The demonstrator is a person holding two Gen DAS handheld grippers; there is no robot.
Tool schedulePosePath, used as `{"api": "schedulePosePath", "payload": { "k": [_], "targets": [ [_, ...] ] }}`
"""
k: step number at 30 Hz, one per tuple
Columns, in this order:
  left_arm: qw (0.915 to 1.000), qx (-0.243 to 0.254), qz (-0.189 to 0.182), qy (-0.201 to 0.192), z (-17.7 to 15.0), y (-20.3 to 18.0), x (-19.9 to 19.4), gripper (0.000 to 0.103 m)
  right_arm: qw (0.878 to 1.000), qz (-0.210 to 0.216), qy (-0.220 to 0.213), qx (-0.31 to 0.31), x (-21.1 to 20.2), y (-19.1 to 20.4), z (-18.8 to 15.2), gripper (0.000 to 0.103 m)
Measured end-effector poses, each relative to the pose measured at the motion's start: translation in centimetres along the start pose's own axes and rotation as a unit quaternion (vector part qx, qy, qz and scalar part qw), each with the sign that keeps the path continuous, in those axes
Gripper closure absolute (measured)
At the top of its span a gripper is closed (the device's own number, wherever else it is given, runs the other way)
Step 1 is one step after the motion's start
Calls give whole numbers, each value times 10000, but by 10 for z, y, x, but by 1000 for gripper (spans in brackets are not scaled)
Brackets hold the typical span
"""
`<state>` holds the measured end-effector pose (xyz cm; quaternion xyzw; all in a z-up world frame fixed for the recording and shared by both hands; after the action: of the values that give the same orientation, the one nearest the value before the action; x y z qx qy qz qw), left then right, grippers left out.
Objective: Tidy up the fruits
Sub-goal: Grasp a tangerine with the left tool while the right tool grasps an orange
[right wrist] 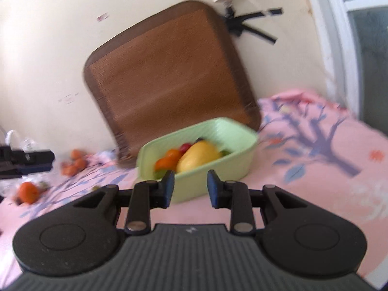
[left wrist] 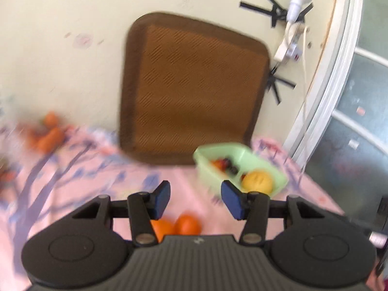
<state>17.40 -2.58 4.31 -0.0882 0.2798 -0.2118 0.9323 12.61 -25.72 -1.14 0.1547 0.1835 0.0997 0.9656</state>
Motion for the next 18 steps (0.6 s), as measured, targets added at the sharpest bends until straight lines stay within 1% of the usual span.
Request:
{"api": "schedulePosePath", "payload": {
  "k": [3, 5, 7, 8, 9, 11, 12, 14, 16, 17, 18],
  "targets": [
    [9995, 181, 60, 244, -32, -2, 2, 55, 9982, 443, 326, -247, 16, 30, -6, 71],
    [9982, 439, 111, 402, -48, -9, 10, 55, 9950, 726, 521, -439, 28, 49, -7, 69],
    [9963, 718, 156, 443, -58, -16, 17, 55, 9909, 967, 711, -602, 41, 65, -9, 54],
    [9955, 827, 171, 432, -61, -19, 21, 55, 9893, 1041, 764, -680, 48, 72, -10, 45],
    [9948, 904, 189, 429, -61, -21, 23, 54, 9878, 1078, 815, -767, 55, 77, -11, 43],
    [9935, 1012, 233, 472, -67, -21, 26, 55, 9850, 1118, 962, -901, 70, 85, -14, 43],
    [9931, 1028, 242, 512, -69, -21, 28, 57, 9834, 1170, 1048, -906, 76, 87, -16, 43],
    [9934, 940, 178, 638, -71, -19, 32, 60, 9807, 1268, 1208, -871, 89, 89, -20, 43],
    [9941, 856, 140, 652, -72, -16, 32, 62, 9789, 1297, 1320, -862, 98, 88, -23, 43],
    [9941, 836, 106, 677, -73, -16, 32, 67, 9773, 1380, 1387, -811, 101, 88, -25, 43],
    [9940, 856, 66, 674, -73, -17, 33, 70, 9751, 1472, 1468, -769, 102, 88, -27, 49]
  ]
}}
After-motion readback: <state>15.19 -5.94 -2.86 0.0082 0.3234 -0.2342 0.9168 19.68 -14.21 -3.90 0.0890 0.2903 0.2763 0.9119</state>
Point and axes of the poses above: each gripper's, at about its wrist camera, not at the fingertips, and x roughly the way its jaws point, y to its left, z to its top, the point moved 5 cm from there along x, roughly the way its jaws point, and after that the axes turned 2 degrees about z, right-handed, at the moved point
